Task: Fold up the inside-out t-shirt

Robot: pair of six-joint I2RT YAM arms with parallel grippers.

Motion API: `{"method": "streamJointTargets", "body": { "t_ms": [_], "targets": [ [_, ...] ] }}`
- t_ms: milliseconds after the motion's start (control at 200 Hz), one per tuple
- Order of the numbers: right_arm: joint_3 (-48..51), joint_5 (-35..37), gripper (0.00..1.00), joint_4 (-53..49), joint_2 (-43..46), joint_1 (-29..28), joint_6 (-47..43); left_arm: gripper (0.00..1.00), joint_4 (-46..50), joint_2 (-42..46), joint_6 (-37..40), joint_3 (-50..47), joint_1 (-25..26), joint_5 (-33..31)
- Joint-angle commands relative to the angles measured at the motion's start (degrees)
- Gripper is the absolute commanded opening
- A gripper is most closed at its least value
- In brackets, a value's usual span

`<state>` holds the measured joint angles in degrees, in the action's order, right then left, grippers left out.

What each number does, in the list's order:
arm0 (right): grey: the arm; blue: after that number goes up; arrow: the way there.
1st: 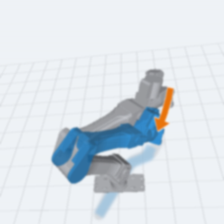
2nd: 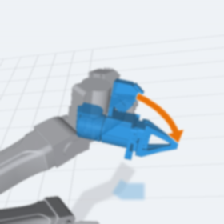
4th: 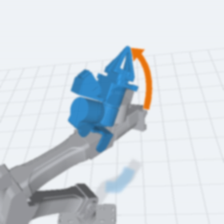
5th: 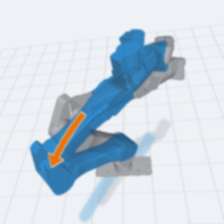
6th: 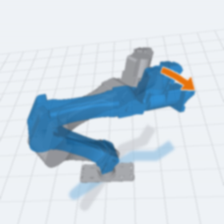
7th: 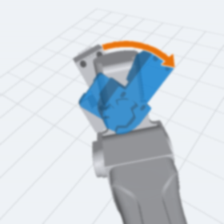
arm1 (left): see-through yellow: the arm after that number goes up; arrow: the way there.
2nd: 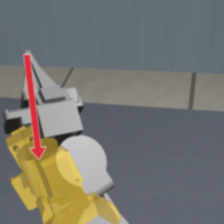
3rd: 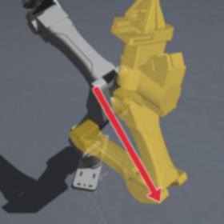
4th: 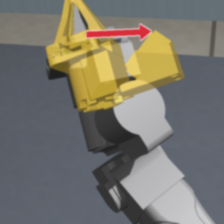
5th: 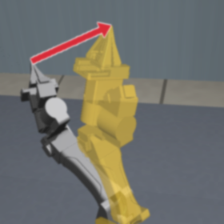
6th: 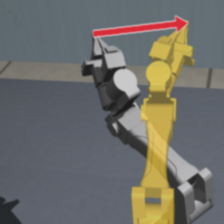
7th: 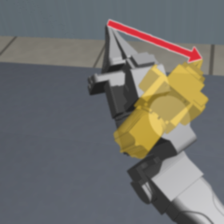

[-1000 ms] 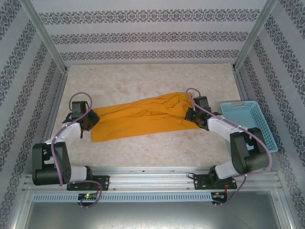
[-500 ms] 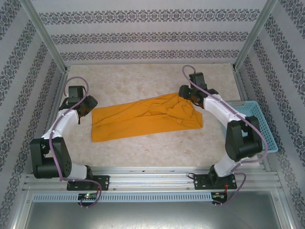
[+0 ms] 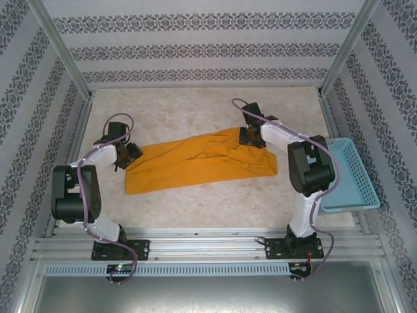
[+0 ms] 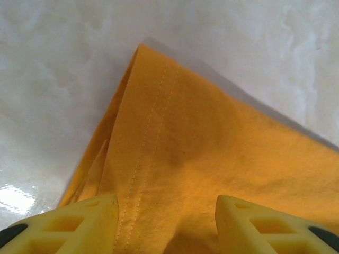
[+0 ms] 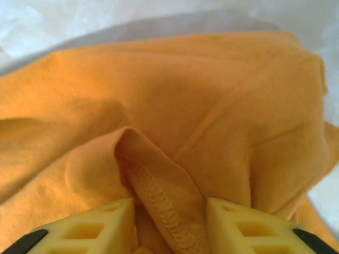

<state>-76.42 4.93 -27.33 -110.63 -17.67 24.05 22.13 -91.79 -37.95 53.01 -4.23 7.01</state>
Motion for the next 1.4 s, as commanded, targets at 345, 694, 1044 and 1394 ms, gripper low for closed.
{"method": "streamJointTargets", "body": {
  "t_ms": [345,694,1044,1394],
  "targets": [
    [21.49,5.79,0.18,0.72,20.81,-4.57,-0.25,0.46,1.79,0.93,1.58,-3.98,0.27,-3.67],
    [17.92,-0.74,0.29,2.23,24.57,-4.74,0.29,0.44,4.55,6.41,2.21,-4.54,0.27,-7.50],
    [16.91,-5.36,0.31,6.32,18.17,-5.62,4.02,0.45,4.50,5.92,2.35,-4.93,0.28,-5.60],
    [15.89,-5.03,0.34,3.91,21.33,-3.92,1.10,0.45,4.32,5.84,2.59,-5.35,0.34,-5.14]
  ]
}}
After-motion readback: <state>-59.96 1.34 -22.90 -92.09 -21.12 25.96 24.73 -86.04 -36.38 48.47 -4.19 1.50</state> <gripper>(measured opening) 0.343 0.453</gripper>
